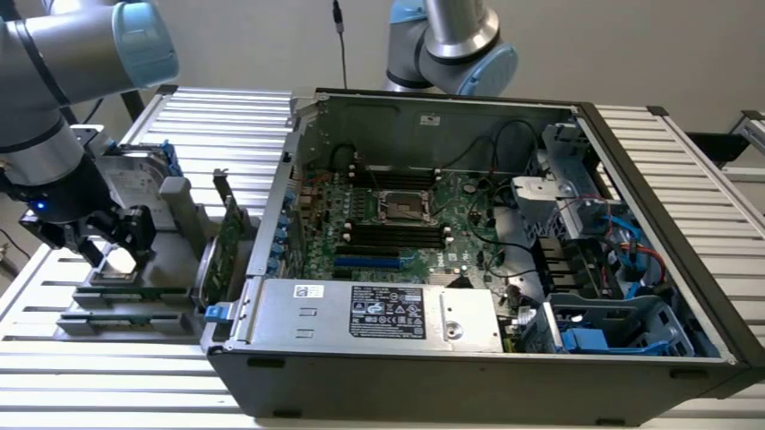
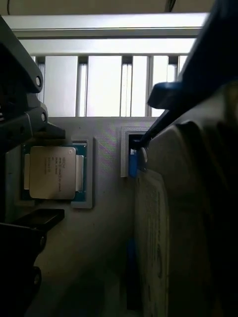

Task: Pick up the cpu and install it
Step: 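Pick up the cpu and move it towards the insertion slot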

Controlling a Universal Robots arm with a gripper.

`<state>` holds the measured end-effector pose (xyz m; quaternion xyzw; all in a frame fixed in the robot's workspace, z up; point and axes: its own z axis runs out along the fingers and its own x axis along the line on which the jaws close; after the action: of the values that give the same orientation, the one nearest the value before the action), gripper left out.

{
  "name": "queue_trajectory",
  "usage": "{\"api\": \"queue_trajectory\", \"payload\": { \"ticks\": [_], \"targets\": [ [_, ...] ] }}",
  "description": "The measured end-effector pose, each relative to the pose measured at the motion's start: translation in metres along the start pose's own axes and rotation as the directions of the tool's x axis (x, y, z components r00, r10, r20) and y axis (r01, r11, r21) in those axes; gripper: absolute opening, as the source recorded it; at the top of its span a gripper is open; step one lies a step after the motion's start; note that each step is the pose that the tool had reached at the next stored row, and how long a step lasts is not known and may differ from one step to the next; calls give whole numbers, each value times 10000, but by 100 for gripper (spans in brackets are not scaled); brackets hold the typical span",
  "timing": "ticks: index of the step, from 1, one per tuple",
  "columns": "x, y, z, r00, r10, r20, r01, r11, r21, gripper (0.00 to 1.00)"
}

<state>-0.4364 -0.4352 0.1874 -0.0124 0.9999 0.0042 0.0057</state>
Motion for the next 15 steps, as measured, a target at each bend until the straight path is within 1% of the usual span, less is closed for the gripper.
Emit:
{"api": "queue_trajectory", "payload": {
  "ticks": [15],
  "targets": [
    [15, 4, 7, 10000, 4, 3, -4, 10000, 0, 67]
  ]
}}
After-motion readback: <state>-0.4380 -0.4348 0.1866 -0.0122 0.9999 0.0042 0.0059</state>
